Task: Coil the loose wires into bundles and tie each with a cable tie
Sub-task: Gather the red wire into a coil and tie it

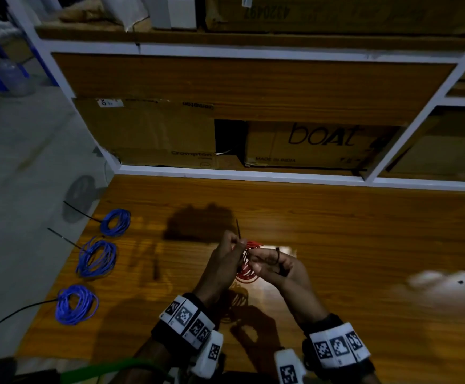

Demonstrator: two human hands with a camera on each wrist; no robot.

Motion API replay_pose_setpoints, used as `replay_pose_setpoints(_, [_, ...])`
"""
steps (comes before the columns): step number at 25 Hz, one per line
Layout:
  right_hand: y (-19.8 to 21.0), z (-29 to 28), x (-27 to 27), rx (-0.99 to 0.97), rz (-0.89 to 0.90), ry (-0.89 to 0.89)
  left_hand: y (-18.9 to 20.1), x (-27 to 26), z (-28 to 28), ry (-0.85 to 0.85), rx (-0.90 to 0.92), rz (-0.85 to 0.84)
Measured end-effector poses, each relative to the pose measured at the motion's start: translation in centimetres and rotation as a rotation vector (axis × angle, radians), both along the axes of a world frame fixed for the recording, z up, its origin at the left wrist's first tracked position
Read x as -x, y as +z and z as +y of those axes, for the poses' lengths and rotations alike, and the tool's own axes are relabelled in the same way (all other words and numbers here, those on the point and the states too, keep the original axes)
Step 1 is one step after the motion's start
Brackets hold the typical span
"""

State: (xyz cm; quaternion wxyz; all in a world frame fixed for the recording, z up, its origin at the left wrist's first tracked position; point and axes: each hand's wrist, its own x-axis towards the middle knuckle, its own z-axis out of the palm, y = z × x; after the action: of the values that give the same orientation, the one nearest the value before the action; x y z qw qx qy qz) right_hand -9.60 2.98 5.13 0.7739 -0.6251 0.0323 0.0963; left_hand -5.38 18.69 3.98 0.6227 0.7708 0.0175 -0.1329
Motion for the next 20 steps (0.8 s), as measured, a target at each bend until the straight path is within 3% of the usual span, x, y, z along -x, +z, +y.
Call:
replay_pose_setpoints(10, [2.2, -1.2, -1.5, 0.259, -0.254, -0.094, 0.6, 0.6, -0.2, -0.112, -0.09, -0.003])
replay_pose_setpoints(14, [1.4, -0.7, -1.1, 0.311, -0.322, -0.01, 0.1, -0.1, -0.4, -0.059, 0.023, 0.072])
replay_pose_setpoints(20, [0.9, -0.2, 0.2, 0.435, -0.482, -0.125, -1.1, -1.3, 0.0, 0.012, 0.266, 0.158])
